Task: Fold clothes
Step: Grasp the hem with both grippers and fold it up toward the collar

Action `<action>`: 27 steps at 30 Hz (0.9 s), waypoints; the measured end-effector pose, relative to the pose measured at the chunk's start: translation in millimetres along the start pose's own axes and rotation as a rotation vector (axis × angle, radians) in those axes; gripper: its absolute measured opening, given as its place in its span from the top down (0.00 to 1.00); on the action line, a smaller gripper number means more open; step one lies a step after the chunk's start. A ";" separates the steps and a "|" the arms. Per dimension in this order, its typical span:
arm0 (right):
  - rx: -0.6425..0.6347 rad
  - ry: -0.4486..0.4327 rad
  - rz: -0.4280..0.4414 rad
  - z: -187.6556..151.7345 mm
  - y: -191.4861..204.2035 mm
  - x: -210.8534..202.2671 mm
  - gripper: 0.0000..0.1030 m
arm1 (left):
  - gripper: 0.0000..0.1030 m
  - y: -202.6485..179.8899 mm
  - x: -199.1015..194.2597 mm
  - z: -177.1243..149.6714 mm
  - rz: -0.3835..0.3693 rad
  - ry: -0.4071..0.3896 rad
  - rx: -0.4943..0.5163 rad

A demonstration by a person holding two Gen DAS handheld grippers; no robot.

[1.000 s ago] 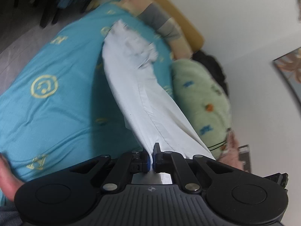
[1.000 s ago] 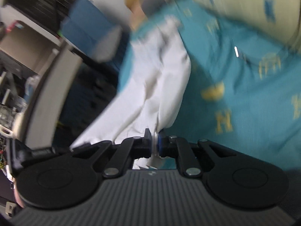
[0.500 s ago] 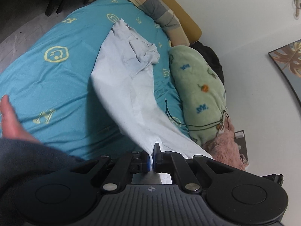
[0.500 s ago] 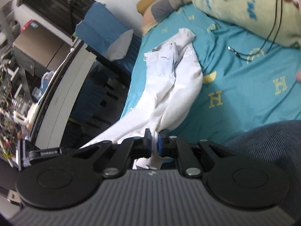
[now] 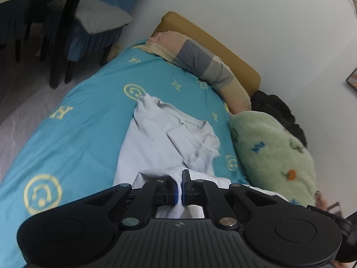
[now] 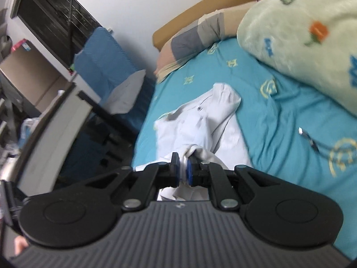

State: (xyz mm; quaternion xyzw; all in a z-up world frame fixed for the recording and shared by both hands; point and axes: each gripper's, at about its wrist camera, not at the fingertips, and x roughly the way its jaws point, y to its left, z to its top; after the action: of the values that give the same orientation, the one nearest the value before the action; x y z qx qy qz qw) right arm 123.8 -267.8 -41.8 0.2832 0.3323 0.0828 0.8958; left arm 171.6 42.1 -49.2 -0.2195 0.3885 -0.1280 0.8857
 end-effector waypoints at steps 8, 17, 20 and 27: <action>-0.169 0.015 -0.127 -9.9 -31.9 108.9 0.89 | 0.95 13.6 94.5 -1.3 0.091 0.013 0.161; -0.237 0.056 -0.160 -21.8 -42.9 136.5 0.87 | 0.67 16.2 111.9 -13.6 0.137 0.062 0.200; -0.217 0.031 -0.145 -17.2 -36.8 114.5 0.81 | 0.43 2.6 89.8 -16.1 0.157 0.039 0.210; -0.291 -0.150 -0.119 -15.6 -4.6 37.2 0.20 | 0.15 -38.8 16.6 -30.3 0.177 -0.056 0.305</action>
State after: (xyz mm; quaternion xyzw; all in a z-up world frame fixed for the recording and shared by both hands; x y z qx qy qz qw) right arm 142.0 -251.9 -74.5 0.1354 0.2653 0.0555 0.9530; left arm 157.9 -7.0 -59.0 -0.0510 0.3575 -0.1009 0.9271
